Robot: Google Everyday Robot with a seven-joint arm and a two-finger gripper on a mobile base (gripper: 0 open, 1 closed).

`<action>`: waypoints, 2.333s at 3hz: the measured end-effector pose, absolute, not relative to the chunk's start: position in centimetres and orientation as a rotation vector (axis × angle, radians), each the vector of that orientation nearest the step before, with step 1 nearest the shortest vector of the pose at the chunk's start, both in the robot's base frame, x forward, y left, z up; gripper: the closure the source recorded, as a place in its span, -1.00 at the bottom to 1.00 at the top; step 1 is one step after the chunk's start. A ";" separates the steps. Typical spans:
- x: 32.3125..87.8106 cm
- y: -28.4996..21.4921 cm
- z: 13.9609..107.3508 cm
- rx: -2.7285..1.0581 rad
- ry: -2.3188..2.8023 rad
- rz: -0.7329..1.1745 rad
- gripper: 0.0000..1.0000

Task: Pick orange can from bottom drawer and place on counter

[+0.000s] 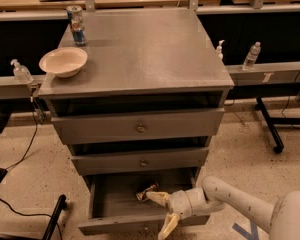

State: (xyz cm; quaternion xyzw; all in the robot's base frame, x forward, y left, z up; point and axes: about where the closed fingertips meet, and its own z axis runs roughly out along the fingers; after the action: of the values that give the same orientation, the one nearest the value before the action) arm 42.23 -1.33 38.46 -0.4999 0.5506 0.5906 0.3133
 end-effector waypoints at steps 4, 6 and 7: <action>50.2 -4.0 34.4 -1.268 1.574 0.879 -1.00; 52.4 -4.8 31.0 -1.296 1.642 0.739 -1.00; 55.1 -6.1 26.8 -1.313 1.705 0.585 -1.00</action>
Offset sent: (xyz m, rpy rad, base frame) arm 0.0849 -0.0419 -0.0348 -0.2805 -0.4604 -0.4469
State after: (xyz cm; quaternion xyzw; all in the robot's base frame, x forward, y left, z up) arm 55.10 -6.15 26.77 -0.5288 0.6865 0.2357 0.4400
